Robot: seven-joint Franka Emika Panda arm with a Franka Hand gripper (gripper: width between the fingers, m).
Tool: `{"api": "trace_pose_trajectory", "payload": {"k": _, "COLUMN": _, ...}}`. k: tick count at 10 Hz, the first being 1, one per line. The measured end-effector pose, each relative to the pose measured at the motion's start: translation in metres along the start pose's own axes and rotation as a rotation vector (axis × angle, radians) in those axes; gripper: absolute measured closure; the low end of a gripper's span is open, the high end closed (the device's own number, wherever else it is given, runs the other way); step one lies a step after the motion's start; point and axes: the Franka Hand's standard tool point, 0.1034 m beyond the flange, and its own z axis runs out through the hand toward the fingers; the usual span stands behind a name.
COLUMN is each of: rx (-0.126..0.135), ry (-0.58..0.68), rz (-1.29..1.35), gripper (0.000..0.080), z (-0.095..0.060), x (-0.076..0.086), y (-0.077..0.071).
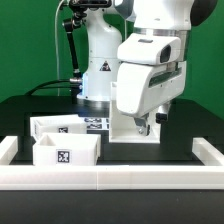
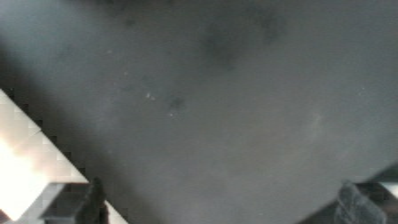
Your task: Assemble drawer
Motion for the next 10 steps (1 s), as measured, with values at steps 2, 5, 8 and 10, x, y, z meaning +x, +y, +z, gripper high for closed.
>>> {"api": "trace_pose_trajectory", "payload": {"k": 2, "rx": 0.000, "ry": 0.000, "rz": -0.002, "gripper": 0.0150, "z": 0.000, "x": 0.001, "y": 0.000}}
{"api": "trace_pose_trajectory", "payload": {"k": 5, "rx": 0.001, "ry": -0.001, "rz": -0.001, "gripper": 0.0150, "z": 0.000, "x": 0.000, "y": -0.001}}
{"api": "trace_pose_trajectory", "payload": {"k": 8, "rx": 0.000, "ry": -0.002, "rz": 0.171, "gripper": 0.0150, "z": -0.005, "x": -0.007, "y": -0.012}}
{"api": "trace_pose_trajectory", "payload": {"k": 10, "rx": -0.002, "ry": 0.007, "rz": 0.380, "gripper": 0.0150, "z": -0.013, "x": -0.002, "y": -0.019}}
